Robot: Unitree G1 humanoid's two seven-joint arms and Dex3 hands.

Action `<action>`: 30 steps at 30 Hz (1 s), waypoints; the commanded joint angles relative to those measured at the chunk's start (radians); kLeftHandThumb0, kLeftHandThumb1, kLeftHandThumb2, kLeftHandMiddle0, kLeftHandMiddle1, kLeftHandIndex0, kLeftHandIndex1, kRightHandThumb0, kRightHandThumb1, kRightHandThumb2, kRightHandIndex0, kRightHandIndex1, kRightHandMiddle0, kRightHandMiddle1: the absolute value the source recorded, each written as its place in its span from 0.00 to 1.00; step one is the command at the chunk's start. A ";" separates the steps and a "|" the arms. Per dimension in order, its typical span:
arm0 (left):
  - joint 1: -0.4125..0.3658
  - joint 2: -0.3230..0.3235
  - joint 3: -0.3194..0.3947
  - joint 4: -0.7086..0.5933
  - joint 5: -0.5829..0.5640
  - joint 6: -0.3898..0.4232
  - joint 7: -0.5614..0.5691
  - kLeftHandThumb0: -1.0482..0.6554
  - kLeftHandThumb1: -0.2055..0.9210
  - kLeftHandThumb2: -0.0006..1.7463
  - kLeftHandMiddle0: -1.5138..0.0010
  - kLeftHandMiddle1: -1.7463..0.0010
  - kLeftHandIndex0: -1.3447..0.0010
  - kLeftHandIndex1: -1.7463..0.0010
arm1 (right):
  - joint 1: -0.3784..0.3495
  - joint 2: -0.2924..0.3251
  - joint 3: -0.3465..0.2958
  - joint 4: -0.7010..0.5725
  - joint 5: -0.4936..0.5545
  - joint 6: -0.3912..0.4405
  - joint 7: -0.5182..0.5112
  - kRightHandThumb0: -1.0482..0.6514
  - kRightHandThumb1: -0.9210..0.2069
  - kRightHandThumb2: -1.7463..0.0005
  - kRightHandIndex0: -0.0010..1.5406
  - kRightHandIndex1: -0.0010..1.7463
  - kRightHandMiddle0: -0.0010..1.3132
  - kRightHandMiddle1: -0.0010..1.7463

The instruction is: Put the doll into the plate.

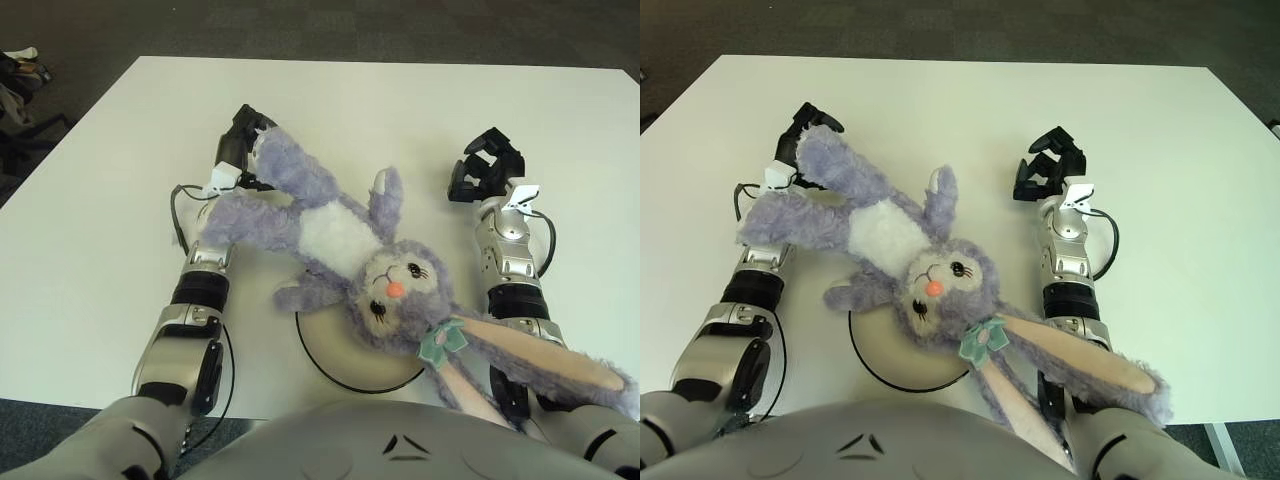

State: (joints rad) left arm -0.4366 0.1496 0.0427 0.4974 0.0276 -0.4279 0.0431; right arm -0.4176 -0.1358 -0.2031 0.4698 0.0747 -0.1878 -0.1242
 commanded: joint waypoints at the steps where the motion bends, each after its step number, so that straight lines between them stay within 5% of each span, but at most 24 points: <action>1: 0.035 -0.020 0.008 -0.053 -0.012 0.049 0.002 0.61 0.48 0.74 0.68 0.00 0.65 0.00 | 0.007 -0.002 -0.005 0.008 0.004 0.004 0.008 0.61 0.87 0.00 0.60 1.00 0.51 0.98; 30: 0.193 -0.111 0.008 -0.196 -0.001 0.042 0.052 0.61 0.46 0.76 0.67 0.00 0.64 0.00 | 0.090 0.028 0.010 -0.109 -0.008 0.065 -0.009 0.61 0.87 0.00 0.59 1.00 0.50 0.99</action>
State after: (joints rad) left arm -0.2911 0.0575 0.0499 0.3131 0.0268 -0.3781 0.0845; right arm -0.3480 -0.1151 -0.1920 0.3892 0.0682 -0.1359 -0.1257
